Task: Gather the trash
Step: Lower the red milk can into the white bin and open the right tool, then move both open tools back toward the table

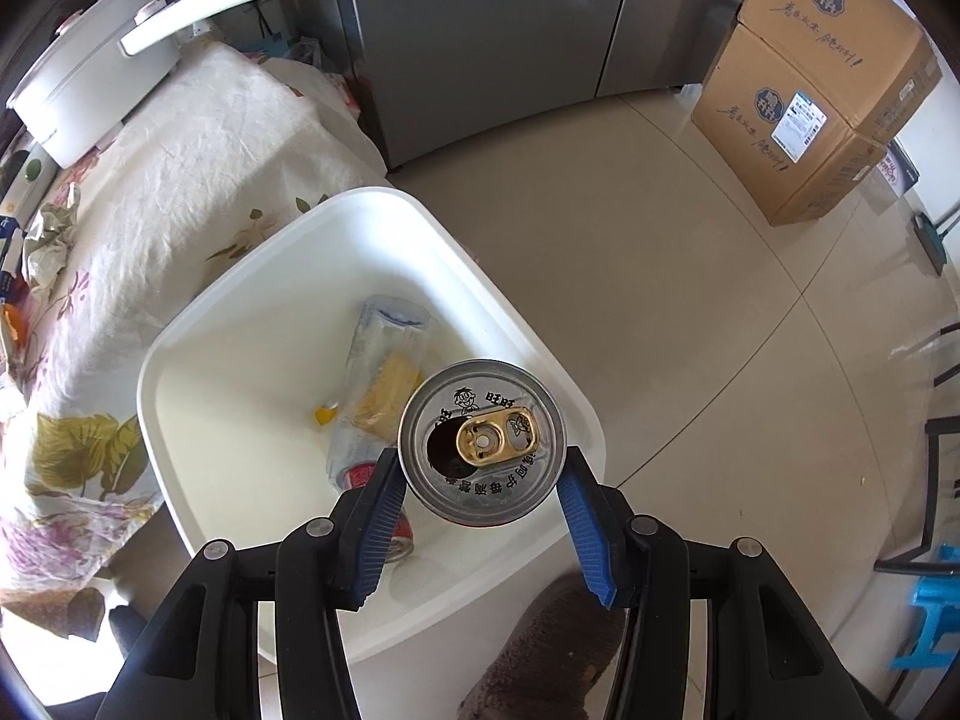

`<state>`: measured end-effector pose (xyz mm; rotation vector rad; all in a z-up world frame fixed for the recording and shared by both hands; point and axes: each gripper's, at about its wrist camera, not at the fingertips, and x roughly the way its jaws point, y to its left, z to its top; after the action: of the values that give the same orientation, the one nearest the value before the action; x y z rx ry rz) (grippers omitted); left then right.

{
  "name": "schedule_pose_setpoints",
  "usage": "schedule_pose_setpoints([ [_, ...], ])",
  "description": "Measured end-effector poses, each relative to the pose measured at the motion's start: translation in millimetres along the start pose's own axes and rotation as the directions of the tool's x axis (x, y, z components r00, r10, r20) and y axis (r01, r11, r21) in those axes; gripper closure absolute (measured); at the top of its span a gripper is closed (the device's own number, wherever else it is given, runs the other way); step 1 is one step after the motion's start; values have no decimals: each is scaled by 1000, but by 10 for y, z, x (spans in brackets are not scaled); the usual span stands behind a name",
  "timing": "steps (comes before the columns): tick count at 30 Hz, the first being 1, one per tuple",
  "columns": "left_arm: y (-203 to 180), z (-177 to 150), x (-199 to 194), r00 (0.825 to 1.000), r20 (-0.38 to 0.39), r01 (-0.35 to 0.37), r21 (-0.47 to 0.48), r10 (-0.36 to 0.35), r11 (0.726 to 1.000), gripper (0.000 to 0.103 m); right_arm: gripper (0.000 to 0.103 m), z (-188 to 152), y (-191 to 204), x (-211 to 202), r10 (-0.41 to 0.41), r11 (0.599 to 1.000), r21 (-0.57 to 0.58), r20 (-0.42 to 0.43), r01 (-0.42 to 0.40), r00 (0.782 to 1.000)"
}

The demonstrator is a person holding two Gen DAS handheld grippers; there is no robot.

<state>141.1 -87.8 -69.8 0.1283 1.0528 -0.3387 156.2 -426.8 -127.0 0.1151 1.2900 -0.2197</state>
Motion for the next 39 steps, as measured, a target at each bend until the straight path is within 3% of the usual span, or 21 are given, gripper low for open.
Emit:
schedule_pose_setpoints([
  [3, 145, -46, -88, 1000, 7, -9, -15, 9, 1000, 3, 49, 8, -12, 18, 14, 1000, 20, -20, -14, 1000],
  [7, 324, -83, -180, 1000, 13, -15, -46, 16, 999, 2, 33, -6, 30, -91, 27, 999, 28, 10, -27, 1000],
  [23, 902, -213, -526, 997, 66, -23, -186, 36, 982, 2, 23, -29, 670, -911, 157, 986, -80, 190, -144, 969],
  [39, 1295, -338, -710, 995, 80, -35, -253, 57, 967, 2, 18, -177, 1540, -1269, 256, 943, -277, 238, -187, 937],
])
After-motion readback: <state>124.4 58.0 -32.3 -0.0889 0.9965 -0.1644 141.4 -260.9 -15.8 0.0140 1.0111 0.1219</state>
